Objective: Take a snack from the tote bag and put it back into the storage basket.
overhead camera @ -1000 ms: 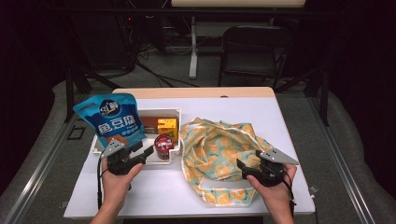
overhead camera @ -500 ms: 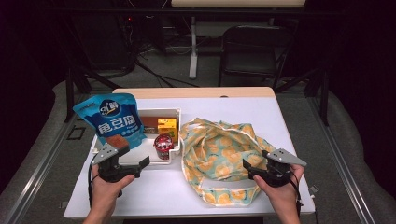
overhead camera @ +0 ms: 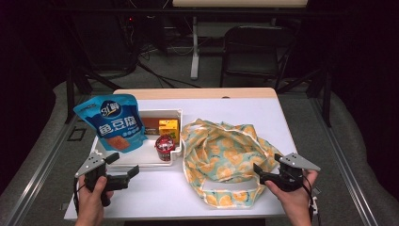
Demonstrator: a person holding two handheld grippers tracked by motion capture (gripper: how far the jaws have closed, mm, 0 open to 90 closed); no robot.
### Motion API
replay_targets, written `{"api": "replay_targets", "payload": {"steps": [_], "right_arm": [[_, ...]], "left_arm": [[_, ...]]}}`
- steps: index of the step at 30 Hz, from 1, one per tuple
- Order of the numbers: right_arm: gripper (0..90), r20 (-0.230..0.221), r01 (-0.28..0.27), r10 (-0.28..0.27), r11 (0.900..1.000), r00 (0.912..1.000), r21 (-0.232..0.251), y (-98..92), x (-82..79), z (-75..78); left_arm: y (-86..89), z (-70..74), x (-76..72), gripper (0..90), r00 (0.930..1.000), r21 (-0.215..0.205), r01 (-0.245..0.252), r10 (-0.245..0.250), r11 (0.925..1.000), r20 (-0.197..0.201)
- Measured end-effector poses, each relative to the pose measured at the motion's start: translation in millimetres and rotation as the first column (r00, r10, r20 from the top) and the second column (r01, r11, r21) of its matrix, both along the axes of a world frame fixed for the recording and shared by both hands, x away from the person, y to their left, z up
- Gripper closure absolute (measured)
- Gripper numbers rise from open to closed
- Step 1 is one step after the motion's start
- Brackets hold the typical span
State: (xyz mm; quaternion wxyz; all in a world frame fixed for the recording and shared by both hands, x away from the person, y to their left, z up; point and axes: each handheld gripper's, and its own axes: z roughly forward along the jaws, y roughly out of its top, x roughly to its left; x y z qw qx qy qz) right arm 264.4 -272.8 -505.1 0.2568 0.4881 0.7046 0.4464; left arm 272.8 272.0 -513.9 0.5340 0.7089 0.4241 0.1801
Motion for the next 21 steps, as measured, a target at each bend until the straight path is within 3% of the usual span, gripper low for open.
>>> {"api": "replay_targets", "payload": {"steps": [12,21], "right_arm": [[9.7,-0.018,0.038,-0.038,0.999,0.9991,0.020,-22.6,-1.5,-7.2],[10.4,-0.028,0.061,-0.060,0.998,0.9978,0.027,-26.6,1.3,-12.6]], "left_arm": [[27.1,-9.4,-10.0,0.0,0.9988,0.016,-0.044,0.044,0.9989,-0.020],[25.0,-12.6,-9.1,0.0,0.9987,0.024,-0.047,0.048,0.9986,-0.020]]}}
